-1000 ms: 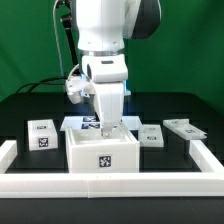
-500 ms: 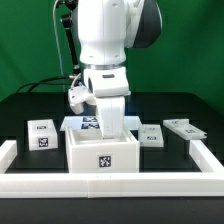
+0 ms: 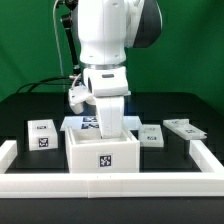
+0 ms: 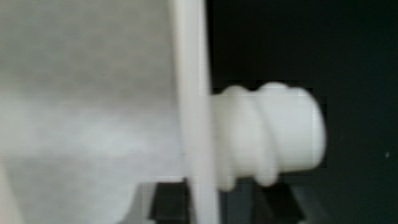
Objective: Assemble cabinet
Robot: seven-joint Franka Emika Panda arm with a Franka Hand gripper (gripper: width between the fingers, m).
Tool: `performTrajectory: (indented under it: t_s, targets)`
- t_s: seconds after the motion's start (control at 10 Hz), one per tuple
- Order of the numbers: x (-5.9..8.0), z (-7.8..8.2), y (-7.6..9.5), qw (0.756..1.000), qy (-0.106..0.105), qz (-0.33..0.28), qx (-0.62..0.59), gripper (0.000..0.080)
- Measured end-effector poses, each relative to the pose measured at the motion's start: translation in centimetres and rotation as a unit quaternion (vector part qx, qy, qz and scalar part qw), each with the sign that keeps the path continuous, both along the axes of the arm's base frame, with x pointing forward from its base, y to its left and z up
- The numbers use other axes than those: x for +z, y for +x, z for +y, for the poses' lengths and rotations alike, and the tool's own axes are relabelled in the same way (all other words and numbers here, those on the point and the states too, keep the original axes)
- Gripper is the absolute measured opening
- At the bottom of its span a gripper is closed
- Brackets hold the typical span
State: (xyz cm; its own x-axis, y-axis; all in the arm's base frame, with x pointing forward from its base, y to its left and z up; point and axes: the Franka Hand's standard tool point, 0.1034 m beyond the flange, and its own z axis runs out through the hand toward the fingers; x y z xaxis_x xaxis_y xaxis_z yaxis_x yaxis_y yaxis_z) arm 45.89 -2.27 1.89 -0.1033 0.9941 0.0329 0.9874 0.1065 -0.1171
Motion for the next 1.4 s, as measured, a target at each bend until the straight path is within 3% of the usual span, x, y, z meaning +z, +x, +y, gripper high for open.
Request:
performTrajectory:
  t_s: [0.2, 0.7, 0.8, 1.1, 1.4]
  targets:
    - [0.1, 0.0, 0.2, 1.0, 0.0, -0.005, 0.0, 0.0044]
    - [0.1, 0.0, 0.4, 1.0, 0.0, -0.005, -0.001, 0.0044]
    - [0.0, 0.4, 1.4, 1.0, 0.001, -0.009, -0.004, 0.0044]
    - [0.1, 3.9, 3.8, 0.999, 0.005, -0.021, -0.027, 0.0044]
    - [0.2, 7.7, 4.5, 0.998, 0.008, -0.025, -0.063, 0.0044]
